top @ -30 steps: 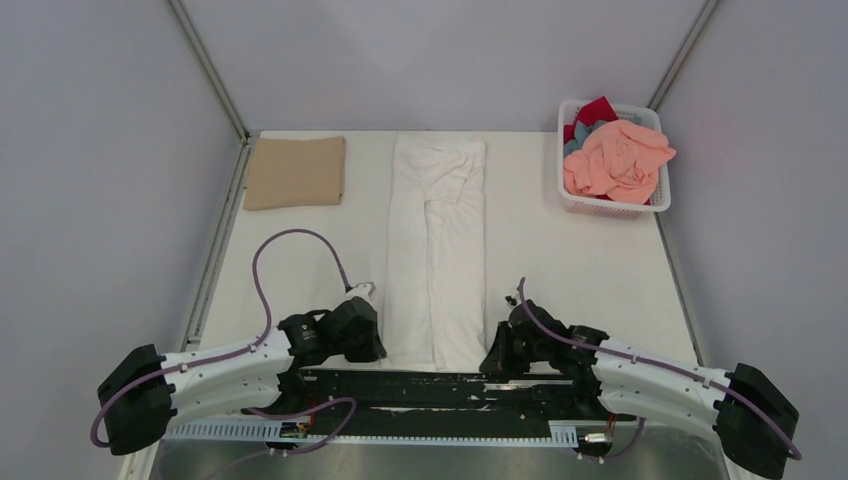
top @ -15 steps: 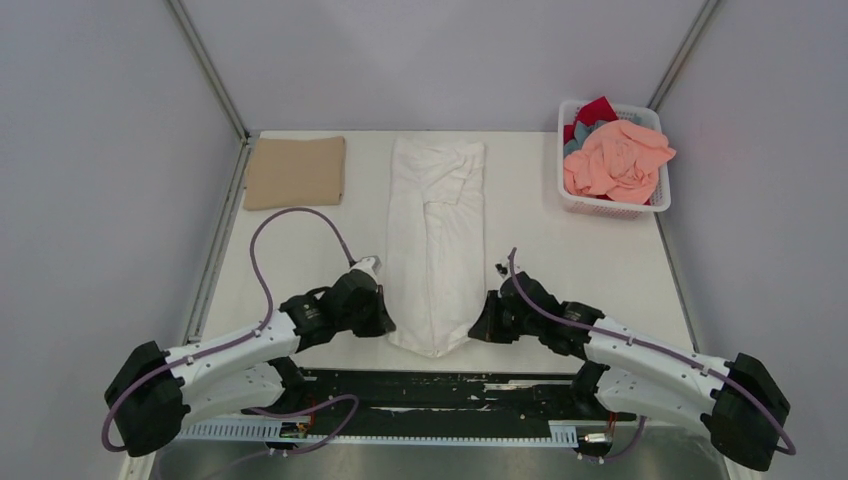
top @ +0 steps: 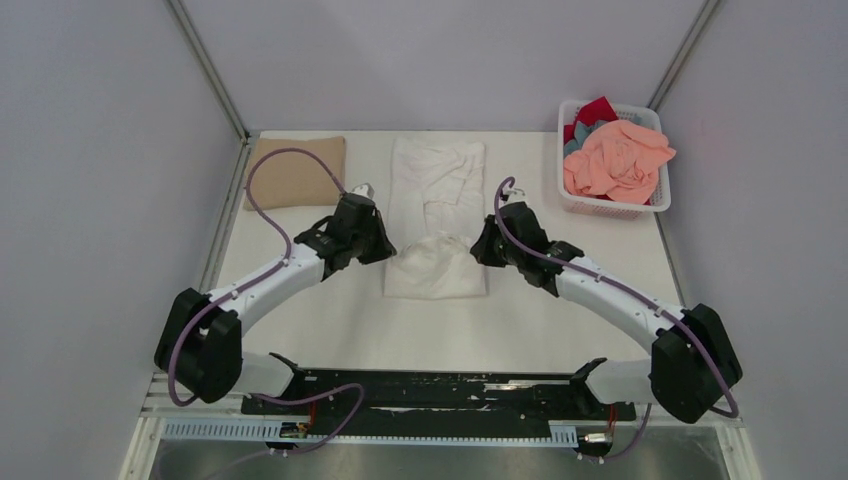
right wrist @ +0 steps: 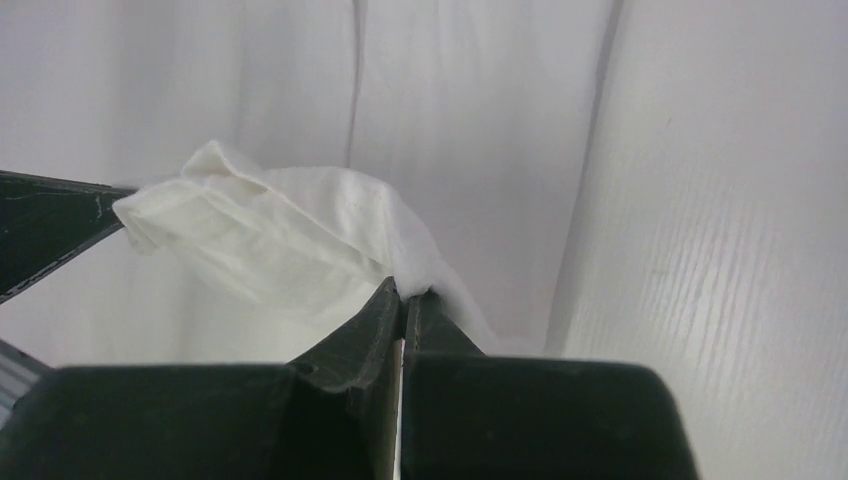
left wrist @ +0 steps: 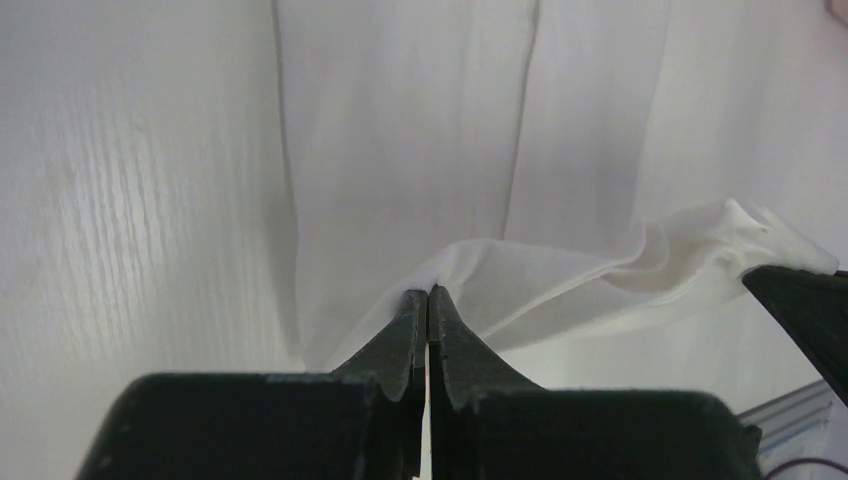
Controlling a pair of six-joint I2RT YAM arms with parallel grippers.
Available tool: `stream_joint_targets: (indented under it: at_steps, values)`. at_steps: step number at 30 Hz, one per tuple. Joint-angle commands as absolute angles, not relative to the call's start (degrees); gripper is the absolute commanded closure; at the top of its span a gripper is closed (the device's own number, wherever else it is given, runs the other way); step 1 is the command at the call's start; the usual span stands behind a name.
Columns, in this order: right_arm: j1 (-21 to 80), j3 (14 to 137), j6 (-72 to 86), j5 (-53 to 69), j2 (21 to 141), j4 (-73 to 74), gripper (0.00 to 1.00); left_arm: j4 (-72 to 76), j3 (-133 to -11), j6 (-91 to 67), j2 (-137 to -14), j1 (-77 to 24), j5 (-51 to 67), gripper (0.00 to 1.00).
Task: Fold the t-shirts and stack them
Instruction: Fold the folded rectangular tshirt in 1/3 of the way
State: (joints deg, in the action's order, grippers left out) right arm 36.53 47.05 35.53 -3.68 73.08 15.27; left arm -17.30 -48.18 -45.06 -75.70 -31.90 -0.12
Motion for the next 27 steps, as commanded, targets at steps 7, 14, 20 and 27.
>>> stream_joint_targets:
  at_steps: [7,14,20,27]
  values:
    - [30.3,57.3,28.8,-4.4,84.8,7.0,1.0,-17.7,-66.1,-37.4,-92.8,-25.6,1.5,1.0]
    - [27.2,61.3,27.2,-2.4,91.2,4.5,1.0,-18.9,-72.7,-36.0,-100.2,-23.0,1.0,1.0]
    - [25.3,64.6,26.5,1.1,97.7,3.5,1.0,-20.2,-75.9,-35.7,-105.2,-21.3,2.4,1.0]
    - [24.4,67.4,27.5,1.2,102.6,3.5,1.0,-20.8,-80.1,-35.8,-110.9,-20.9,4.5,1.0]
